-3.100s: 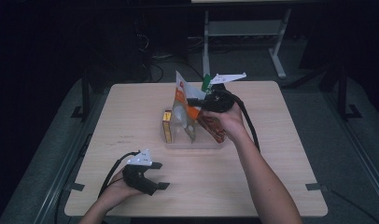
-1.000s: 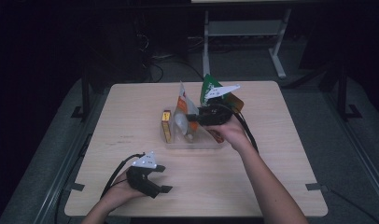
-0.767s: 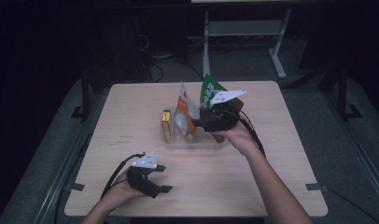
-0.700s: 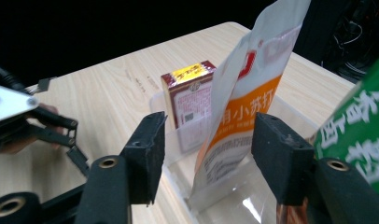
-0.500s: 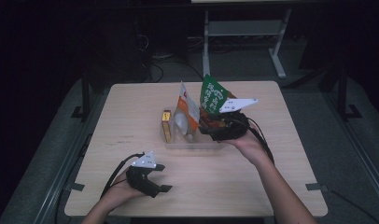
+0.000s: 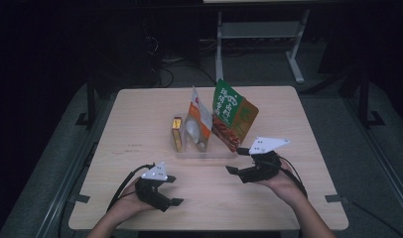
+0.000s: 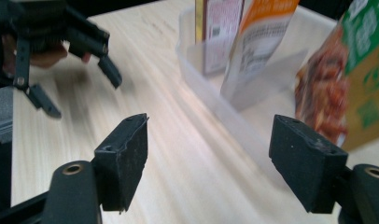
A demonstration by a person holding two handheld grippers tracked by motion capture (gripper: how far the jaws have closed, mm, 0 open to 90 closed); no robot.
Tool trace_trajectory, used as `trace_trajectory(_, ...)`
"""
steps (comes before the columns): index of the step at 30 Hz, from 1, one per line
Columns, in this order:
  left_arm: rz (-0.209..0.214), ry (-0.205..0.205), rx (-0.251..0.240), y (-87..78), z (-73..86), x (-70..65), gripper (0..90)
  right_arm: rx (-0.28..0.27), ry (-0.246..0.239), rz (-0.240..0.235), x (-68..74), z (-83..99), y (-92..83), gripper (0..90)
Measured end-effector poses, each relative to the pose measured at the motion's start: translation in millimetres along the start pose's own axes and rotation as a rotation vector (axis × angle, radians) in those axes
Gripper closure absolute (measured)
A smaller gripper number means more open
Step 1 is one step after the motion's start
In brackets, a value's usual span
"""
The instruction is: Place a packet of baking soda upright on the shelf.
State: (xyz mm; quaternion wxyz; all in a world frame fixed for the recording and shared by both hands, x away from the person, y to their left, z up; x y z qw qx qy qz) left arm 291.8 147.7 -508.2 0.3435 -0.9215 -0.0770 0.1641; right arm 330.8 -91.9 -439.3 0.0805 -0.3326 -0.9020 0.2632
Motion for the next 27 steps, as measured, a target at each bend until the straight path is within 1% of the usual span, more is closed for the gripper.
trace_trajectory(1, -0.004, 0.012, 0.002, -0.2, -0.2, 0.9, 16.0, 0.002, 0.002, 0.001, 1.0, 4.4, -0.5, 25.9)
trace_trajectory(3, -0.002, 0.01, 0.004, 0.4, 0.1, 0.6, 16.0, 0.007, -0.004, 0.001, 2.7, 11.9, -0.9, 23.3)
trace_trajectory(5, -0.001, 0.01, 0.006, 1.2, 0.5, 0.1, 16.1, 0.025, -0.021, 0.021, 3.1, 22.7, -0.4, 20.1)
trace_trajectory(7, 0.0, 0.029, 0.02, 0.8, 1.0, 0.4, 16.0, 0.039, -0.021, 0.046, 3.1, 32.1, 0.8, 18.3)
trace_trajectory(10, 0.017, 0.028, 0.022, 2.5, 1.3, -2.9, 16.0, 0.062, -0.026, 0.052, 6.9, 47.2, 1.8, 16.9)
trace_trajectory(12, 0.023, 0.032, 0.029, 4.1, 1.8, -4.1, 15.6, 0.082, -0.034, 0.037, 10.7, 56.4, 2.7, 14.7)
trace_trajectory(13, 0.024, 0.034, 0.031, 5.2, 2.0, -4.4, 15.6, 0.096, -0.035, 0.039, 12.0, 60.1, 3.0, 14.7)
trace_trajectory(15, 0.028, 0.038, 0.038, 7.1, 2.5, -5.2, 14.9, 0.111, -0.044, 0.032, 12.8, 63.9, 4.9, 14.0)
trace_trajectory(18, 0.03, 0.045, 0.045, 8.8, 2.4, -6.5, 14.5, 0.115, -0.029, 0.043, 11.4, 65.4, 9.6, 13.9)
trace_trajectory(19, 0.032, 0.044, 0.044, 9.3, 2.4, -6.9, 14.5, 0.113, -0.032, 0.036, 11.8, 65.8, 10.7, 13.9)
trace_trajectory(22, 0.032, 0.043, 0.045, 10.7, 2.7, -6.7, 14.5, 0.122, -0.037, 0.041, 12.3, 67.4, 13.1, 13.5)
trace_trajectory(26, 0.032, 0.044, 0.043, 13.1, 2.7, -7.4, 14.3, 0.115, -0.029, 0.039, 13.0, 67.0, 14.9, 13.2)
trace_trajectory(27, 0.032, 0.05, 0.057, 12.8, 3.5, -6.9, 14.0, 0.116, -0.026, 0.042, 12.6, 67.1, 15.6, 13.2)
Point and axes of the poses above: each handheld gripper's, and its own axes: y roughly forward along the jaws, z roughly out of its underside, x roughly to its left, the point moved 8 cm from there along y, roughly forward along the jaws, and after that the axes turned 9 degrees about z, right-handed, at the moved point
